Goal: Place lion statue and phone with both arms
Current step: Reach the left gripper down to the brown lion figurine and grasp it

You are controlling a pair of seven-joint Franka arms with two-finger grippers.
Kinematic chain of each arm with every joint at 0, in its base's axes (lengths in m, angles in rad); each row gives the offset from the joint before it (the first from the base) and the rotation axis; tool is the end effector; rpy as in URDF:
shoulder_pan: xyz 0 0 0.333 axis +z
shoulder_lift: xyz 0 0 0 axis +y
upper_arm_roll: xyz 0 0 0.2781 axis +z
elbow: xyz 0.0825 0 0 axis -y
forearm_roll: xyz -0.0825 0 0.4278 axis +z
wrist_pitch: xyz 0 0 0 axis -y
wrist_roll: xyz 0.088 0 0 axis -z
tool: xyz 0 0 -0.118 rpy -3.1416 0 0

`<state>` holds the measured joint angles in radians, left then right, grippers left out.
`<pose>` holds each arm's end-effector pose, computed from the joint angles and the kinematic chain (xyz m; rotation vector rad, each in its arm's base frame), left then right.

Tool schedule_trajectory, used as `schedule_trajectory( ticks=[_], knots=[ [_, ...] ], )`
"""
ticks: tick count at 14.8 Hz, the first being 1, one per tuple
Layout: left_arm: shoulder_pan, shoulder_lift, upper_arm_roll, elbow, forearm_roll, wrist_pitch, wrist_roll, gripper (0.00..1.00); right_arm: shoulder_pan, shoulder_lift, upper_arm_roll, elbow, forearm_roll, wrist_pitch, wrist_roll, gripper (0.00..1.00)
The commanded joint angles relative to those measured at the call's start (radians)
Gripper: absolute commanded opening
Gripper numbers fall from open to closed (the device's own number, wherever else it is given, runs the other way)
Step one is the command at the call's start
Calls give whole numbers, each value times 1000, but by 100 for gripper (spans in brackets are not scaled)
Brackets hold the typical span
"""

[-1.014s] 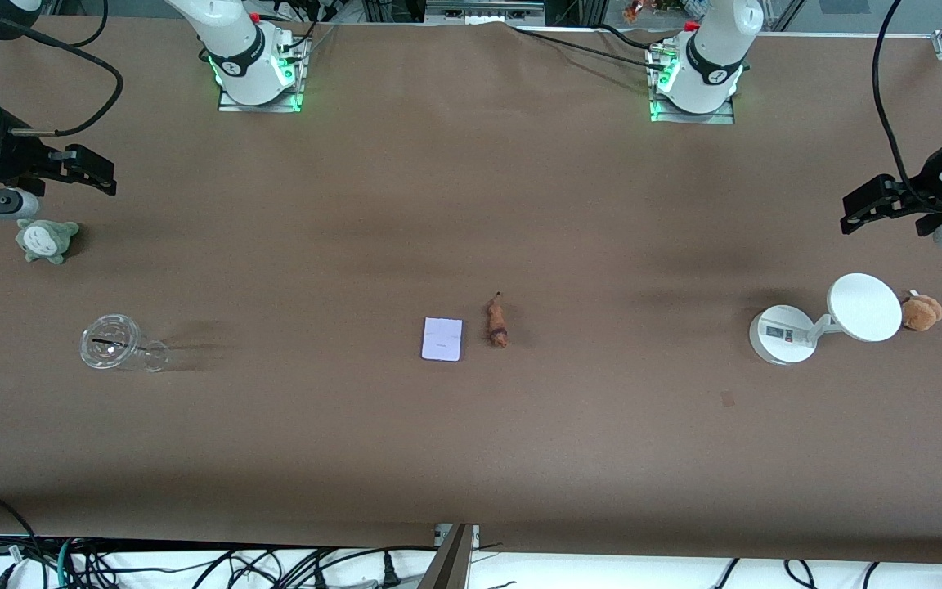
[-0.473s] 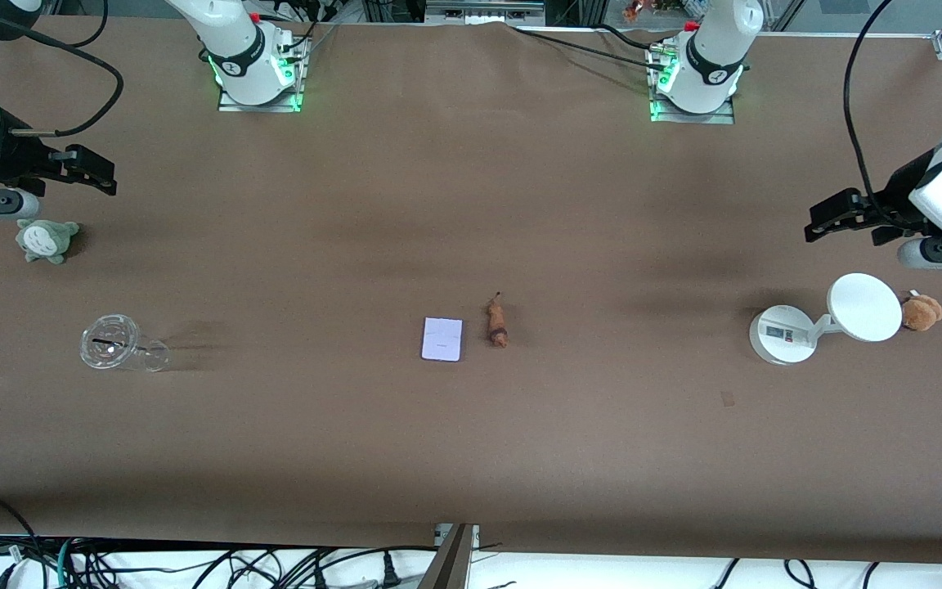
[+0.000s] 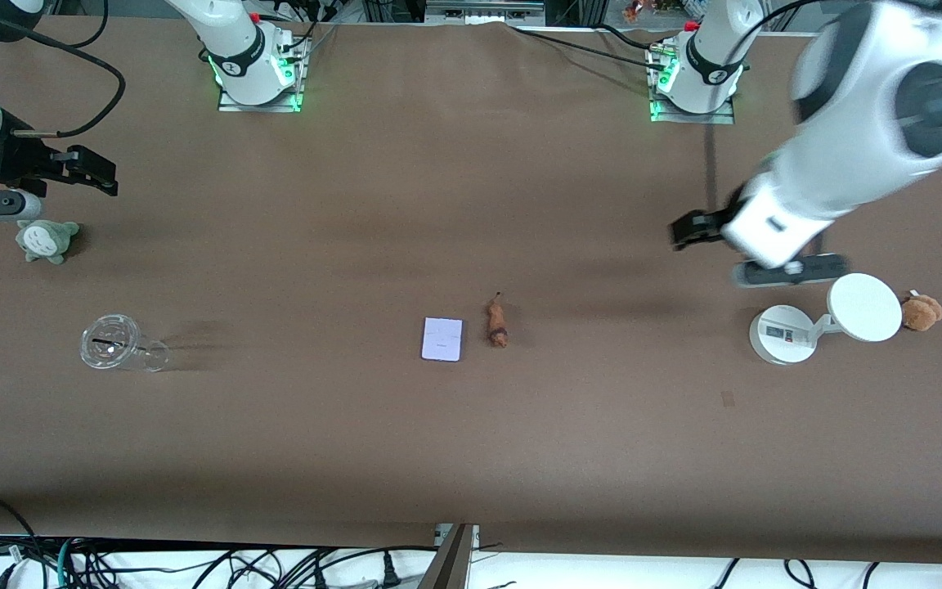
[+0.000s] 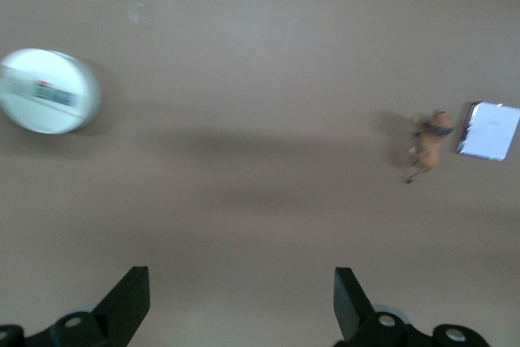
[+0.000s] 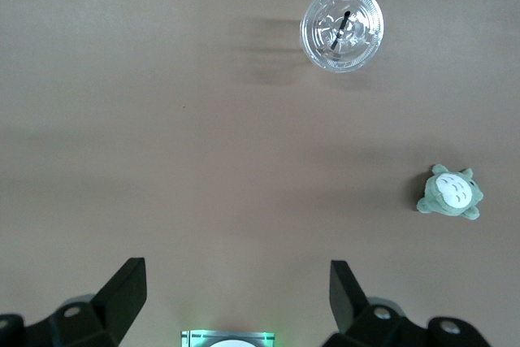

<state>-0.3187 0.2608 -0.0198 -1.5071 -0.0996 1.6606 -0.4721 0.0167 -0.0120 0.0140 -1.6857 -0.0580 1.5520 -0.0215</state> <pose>0.6212 -0.2291 0.4514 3.0726 0.2282 -0.2151 0.5861 0.0111 0.5226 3.0761 0.0840 -0.1871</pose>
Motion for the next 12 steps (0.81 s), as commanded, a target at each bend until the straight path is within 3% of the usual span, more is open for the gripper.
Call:
schedule_trajectory(
  ticks=[1, 6, 12],
  knots=[
    [-97, 164, 15, 102, -29, 80, -158, 100, 3, 9, 0, 24, 10, -12, 8, 100],
    [-207, 379, 15, 139, -35, 375, -419, 100, 2, 9, 0, 23, 10, -13, 6, 100],
    [-293, 501, 20, 142, -32, 564, -464, 100, 2, 10, 0, 23, 10, -15, 5, 100]
  ],
)
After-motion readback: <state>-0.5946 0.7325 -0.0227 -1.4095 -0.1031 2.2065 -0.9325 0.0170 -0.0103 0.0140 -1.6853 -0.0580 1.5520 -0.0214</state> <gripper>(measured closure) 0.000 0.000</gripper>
